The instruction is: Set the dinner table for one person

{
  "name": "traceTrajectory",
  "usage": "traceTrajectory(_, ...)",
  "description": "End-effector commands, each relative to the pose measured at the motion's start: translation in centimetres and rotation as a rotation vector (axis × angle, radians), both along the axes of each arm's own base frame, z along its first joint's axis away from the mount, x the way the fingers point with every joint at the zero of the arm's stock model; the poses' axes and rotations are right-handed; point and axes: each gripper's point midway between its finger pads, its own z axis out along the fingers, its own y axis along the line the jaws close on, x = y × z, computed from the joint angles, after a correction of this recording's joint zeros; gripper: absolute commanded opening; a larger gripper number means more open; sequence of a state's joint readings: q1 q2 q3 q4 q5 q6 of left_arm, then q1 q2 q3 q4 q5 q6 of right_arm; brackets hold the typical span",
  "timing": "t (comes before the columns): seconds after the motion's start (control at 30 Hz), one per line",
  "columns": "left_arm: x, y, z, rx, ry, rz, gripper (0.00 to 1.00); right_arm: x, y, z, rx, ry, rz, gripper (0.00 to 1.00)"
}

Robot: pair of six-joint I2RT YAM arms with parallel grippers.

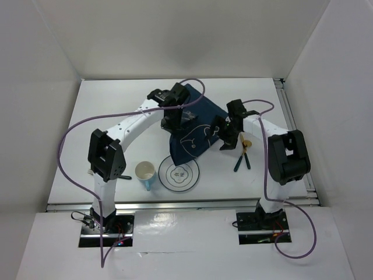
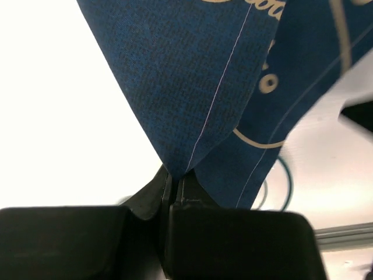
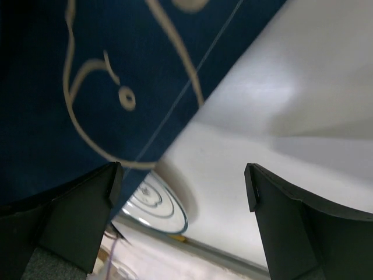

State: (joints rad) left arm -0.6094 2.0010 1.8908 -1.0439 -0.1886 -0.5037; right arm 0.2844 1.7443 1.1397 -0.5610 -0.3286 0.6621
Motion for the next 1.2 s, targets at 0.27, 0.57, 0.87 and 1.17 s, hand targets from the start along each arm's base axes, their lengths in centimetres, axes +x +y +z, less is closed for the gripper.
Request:
traceTrajectory(0.27,2.2,0.9,7.6,-0.265,-0.109,0.078,0.00,11.0,-7.6,1.9,-0.129,-0.120,-0.162,0.99)
traceTrajectory(0.57,4.0,2.0,9.2,-0.408,-0.120,0.117,0.00,14.2,-7.9,-1.8,-0.179,-0.052,-0.167,0.92)
traceTrajectory(0.87,4.4,2.9,9.0,-0.438,-0.110,0.143,0.00,13.1,-8.0,-3.4,-0.249,-0.033,-0.208,0.89)
traceTrajectory(1.17,4.8,2.5,10.1,-0.485,-0.115,0.133,0.00,14.5,-5.1,-5.9,-0.168,-0.041,-0.193,0.31)
